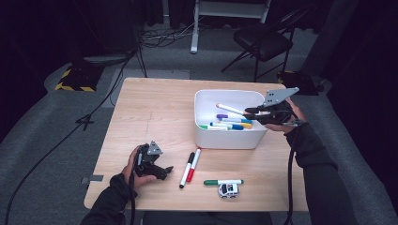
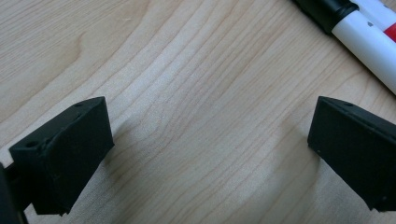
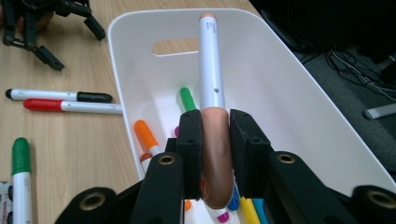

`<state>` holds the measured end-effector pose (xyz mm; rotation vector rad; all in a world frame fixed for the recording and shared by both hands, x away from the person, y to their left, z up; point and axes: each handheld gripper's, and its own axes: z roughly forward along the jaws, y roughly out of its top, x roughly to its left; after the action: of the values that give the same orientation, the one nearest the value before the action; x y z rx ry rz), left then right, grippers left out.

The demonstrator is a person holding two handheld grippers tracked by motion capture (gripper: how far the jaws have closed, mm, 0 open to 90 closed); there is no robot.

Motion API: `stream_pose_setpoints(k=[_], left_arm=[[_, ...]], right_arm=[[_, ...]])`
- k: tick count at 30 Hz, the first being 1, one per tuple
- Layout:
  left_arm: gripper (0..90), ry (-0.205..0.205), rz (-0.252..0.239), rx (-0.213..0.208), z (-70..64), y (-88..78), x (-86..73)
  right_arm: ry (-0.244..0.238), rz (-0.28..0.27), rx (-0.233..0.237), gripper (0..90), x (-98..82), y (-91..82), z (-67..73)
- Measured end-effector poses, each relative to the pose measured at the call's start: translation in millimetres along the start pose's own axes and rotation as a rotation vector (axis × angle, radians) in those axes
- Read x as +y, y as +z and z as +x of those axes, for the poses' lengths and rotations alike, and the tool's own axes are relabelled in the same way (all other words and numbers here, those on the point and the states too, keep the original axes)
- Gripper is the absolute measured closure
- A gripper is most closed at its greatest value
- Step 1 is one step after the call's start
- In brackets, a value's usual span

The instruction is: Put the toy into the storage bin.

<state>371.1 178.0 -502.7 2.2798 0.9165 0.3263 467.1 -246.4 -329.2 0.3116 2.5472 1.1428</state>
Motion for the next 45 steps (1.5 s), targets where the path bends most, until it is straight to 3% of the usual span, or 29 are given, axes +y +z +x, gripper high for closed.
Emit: stream_pose_setpoints(k=[6,16,27,32,41,45], left_arm=[[0.2,0.001,-0.001,0.001,0.0,0.1,-0.1],[0.2,-0.002,-0.001,-0.001,-0.3,0.0,-0.1],[0.2,-0.001,0.0,0.0,-0.2,0.0,-0.1],[0.2,0.0,0.0,0.001,0.0,0.0,0.0],[0.2,0.0,-0.001,0.001,-0.1,0.0,0.0],[0.2,-0.001,-0.001,0.0,-0.3,0.0,-0.1]], right_arm=[[0.033,0.04,-0.009,75.0,-4.2,8.9,-11.1],[0.031,0.136,0.007,75.0,-13.5,28.5,-15.6],[0.039,0.244,0.047,75.0,-30.0,23.8,-16.4],[0.046,0.267,0.03,75.0,-38.2,16.5,-17.8],[0.055,0.248,0.011,70.3,-40.2,7.6,-16.9],[0.066,0.176,-0.002,66.6,-37.6,-0.4,-11.3]])
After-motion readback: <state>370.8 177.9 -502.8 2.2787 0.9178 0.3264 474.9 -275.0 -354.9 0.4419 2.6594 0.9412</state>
